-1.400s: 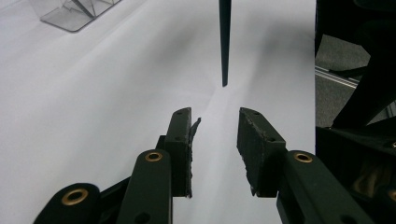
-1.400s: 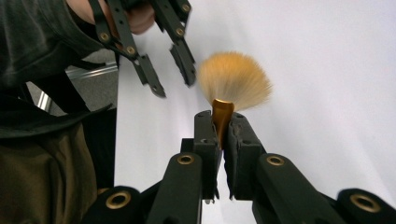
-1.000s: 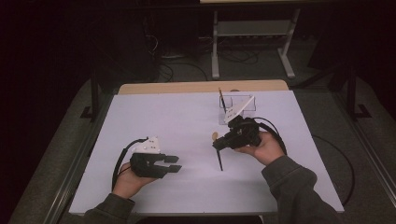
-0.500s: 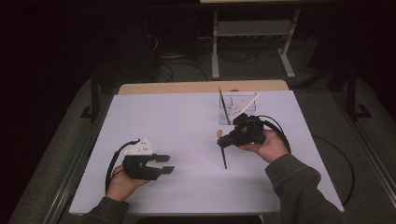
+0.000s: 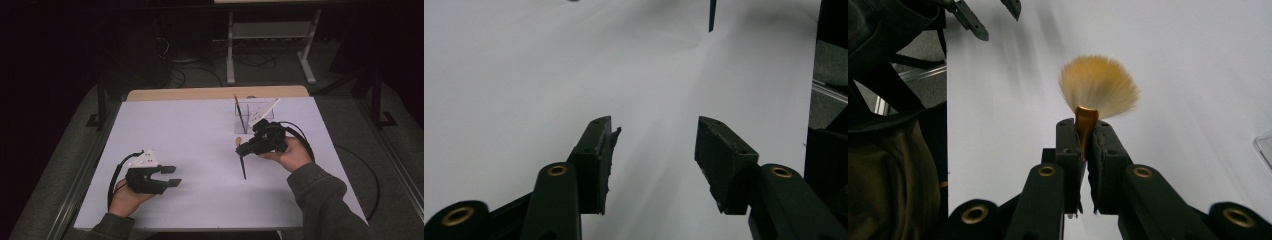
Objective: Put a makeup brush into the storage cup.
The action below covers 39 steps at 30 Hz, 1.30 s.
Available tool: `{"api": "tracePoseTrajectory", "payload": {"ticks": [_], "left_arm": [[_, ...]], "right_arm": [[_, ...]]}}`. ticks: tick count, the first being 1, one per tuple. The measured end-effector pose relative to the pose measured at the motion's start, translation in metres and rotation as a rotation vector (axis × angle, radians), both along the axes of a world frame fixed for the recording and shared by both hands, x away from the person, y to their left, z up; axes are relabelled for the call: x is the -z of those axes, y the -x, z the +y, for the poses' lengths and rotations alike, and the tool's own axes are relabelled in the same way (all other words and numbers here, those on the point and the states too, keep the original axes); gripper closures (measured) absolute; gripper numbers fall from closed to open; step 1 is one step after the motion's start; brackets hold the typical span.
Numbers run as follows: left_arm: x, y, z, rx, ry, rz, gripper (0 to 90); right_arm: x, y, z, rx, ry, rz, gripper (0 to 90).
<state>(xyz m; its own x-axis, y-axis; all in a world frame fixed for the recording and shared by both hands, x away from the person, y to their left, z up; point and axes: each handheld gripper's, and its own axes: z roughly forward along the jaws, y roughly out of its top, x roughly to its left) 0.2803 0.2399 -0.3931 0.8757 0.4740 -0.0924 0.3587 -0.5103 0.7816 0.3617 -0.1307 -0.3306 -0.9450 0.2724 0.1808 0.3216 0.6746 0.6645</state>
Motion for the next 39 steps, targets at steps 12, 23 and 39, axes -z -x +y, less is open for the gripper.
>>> {"api": "tracePoseTrajectory", "payload": {"ticks": [12,23,39], "left_arm": [[0.0,-0.001,0.009,-0.035,0.004,-0.006,43.5],[0.0,-0.002,0.017,-0.056,0.003,-0.015,39.6],[0.001,-0.002,0.02,-0.078,0.005,-0.012,35.9]], "right_arm": [[-0.002,-0.004,-0.005,0.014,0.004,0.016,83.2],[-0.006,-0.012,-0.01,0.017,0.019,0.011,83.2],[-0.019,-0.022,-0.027,0.054,0.015,0.014,83.2]]}}
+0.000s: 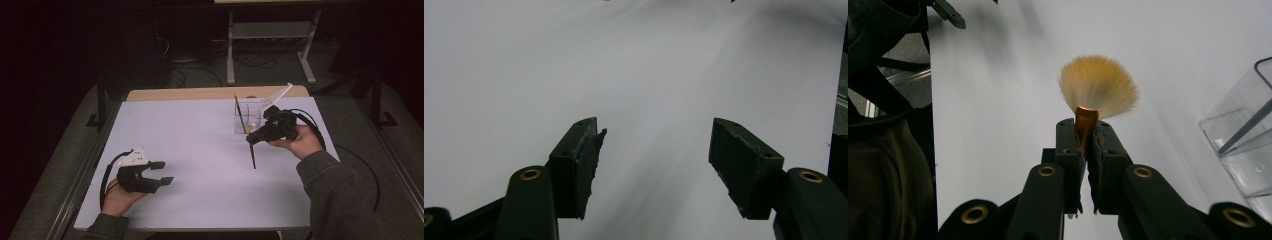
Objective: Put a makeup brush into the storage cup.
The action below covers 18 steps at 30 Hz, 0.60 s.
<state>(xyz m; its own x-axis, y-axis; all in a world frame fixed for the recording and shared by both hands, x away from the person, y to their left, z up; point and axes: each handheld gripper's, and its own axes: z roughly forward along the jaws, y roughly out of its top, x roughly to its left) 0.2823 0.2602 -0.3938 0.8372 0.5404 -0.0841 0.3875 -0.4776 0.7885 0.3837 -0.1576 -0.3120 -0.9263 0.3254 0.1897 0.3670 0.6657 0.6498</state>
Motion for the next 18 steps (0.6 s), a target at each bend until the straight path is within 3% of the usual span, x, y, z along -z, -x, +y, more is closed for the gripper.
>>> {"api": "tracePoseTrajectory", "payload": {"ticks": [18], "left_arm": [[-0.001,-0.003,0.004,-0.012,0.011,-0.004,32.9]], "right_arm": [[-0.01,-0.009,-0.016,0.042,0.011,-0.003,83.2]]}}
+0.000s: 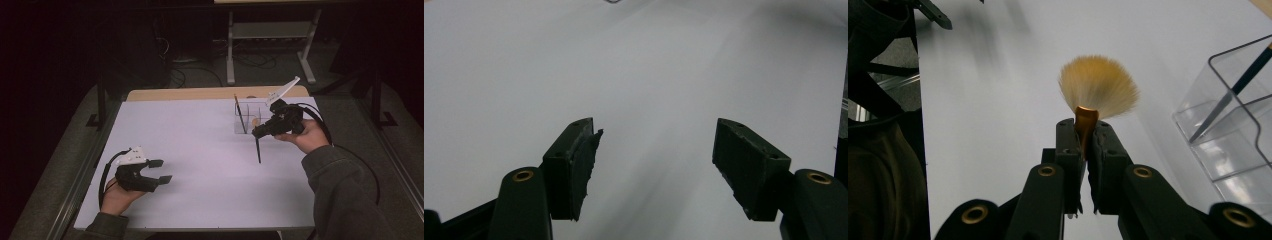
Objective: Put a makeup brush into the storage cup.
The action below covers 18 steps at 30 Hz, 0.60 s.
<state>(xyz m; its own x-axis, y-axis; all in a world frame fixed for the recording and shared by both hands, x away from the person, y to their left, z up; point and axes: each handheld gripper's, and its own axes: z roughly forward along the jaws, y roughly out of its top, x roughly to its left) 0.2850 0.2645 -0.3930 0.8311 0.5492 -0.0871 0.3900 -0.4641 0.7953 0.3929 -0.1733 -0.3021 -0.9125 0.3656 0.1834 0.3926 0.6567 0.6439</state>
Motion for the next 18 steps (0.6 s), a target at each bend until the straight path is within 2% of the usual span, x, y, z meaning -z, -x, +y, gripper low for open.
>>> {"api": "tracePoseTrajectory", "payload": {"ticks": [18], "left_arm": [[-0.002,0.001,0.005,-0.012,0.008,-0.009,32.4]], "right_arm": [[-0.016,-0.016,-0.014,0.04,0.008,-0.027,83.2]]}}
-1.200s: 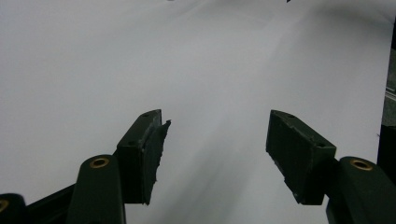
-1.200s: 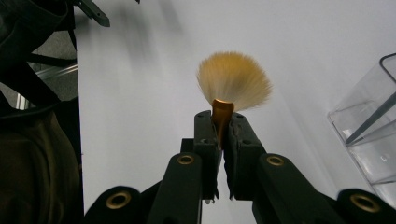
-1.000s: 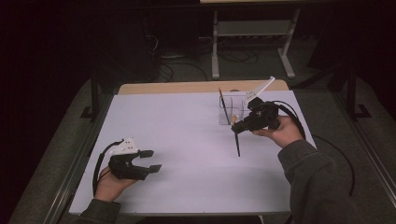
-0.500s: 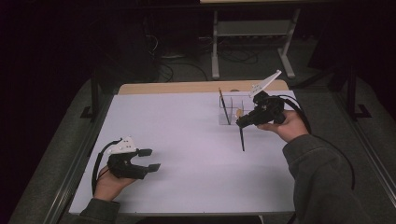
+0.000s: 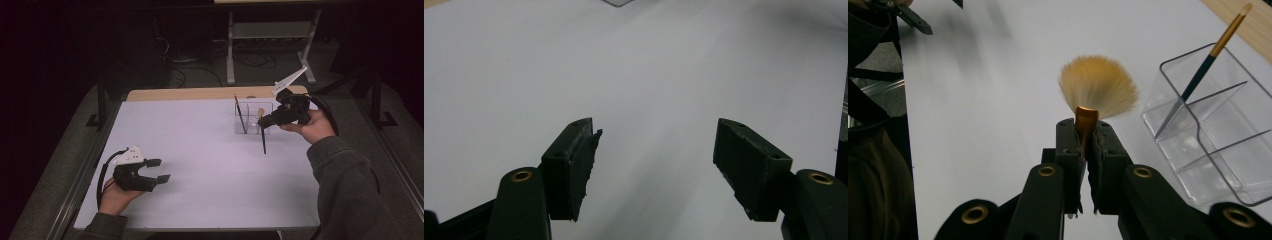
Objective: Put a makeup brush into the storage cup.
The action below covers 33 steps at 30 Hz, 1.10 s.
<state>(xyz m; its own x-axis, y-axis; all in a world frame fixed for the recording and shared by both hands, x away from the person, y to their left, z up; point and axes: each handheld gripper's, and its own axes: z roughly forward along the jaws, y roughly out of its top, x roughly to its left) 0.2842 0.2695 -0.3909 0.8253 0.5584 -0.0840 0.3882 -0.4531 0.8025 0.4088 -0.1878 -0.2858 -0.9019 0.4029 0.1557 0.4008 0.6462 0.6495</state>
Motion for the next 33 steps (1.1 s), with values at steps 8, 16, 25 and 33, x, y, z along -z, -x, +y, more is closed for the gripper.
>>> {"api": "tracePoseTrajectory", "payload": {"ticks": [8,16,25,33], "left_arm": [[0.0,0.001,0.0,-0.002,0.003,0.001,32.2],[0.0,0.0,0.001,-0.002,0.005,0.001,31.9],[-0.002,0.001,0.005,-0.016,0.014,-0.01,31.4],[-0.001,0.001,0.006,-0.021,0.014,-0.003,30.3]], "right_arm": [[-0.003,-0.009,-0.006,0.028,-0.001,0.008,83.2],[-0.006,-0.019,-0.008,0.052,0.001,0.012,83.2],[-0.012,-0.03,-0.012,0.084,-0.005,0.004,83.2],[-0.018,-0.041,-0.016,0.115,-0.009,0.012,83.2]]}}
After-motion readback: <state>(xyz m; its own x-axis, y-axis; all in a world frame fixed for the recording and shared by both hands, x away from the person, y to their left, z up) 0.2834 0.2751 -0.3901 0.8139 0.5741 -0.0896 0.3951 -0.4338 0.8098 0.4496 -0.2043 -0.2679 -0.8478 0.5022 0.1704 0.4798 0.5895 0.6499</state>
